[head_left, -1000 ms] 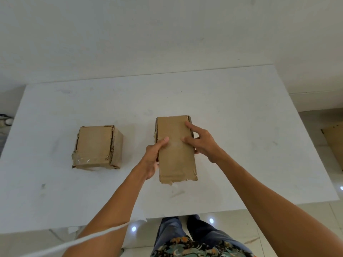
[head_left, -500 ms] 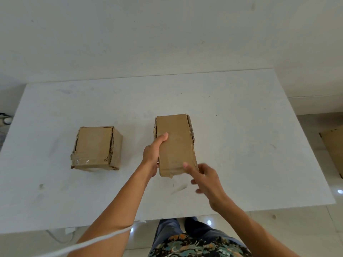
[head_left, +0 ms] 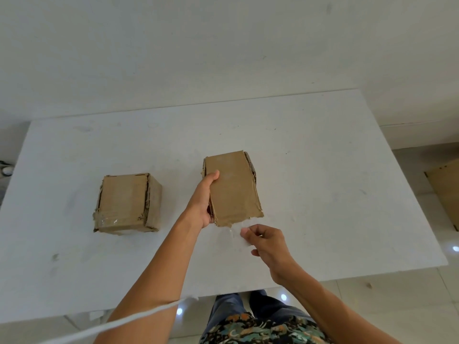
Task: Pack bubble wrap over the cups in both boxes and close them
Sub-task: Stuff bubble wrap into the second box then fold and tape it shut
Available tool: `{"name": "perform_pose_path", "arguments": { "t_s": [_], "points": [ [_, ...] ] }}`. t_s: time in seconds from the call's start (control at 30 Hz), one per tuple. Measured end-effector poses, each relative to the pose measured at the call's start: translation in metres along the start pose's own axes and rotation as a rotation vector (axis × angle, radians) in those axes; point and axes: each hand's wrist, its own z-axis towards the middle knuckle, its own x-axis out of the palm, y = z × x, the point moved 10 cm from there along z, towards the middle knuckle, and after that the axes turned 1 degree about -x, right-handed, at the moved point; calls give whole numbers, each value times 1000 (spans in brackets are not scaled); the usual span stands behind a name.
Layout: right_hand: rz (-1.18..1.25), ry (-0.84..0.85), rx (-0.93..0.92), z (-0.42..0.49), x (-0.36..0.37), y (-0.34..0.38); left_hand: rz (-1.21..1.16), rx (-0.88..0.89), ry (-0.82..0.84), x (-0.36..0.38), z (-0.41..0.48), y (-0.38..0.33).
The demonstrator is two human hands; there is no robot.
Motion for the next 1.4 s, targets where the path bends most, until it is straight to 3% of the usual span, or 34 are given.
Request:
{"name": "perform_pose_path", "arguments": {
  "t_s": [0.43, 0.97, 1.4],
  "points": [
    [-51, -70, -20, 40, 5, -5, 36, -137, -87, 1, -4, -5],
    [-384, -187, -142, 68, -4, 1, 78, -190, -119, -3, -4, -7],
    [-237, -207, -120, 79, -9, -1, 100, -210, -99, -3, 3, -6]
  ]
}}
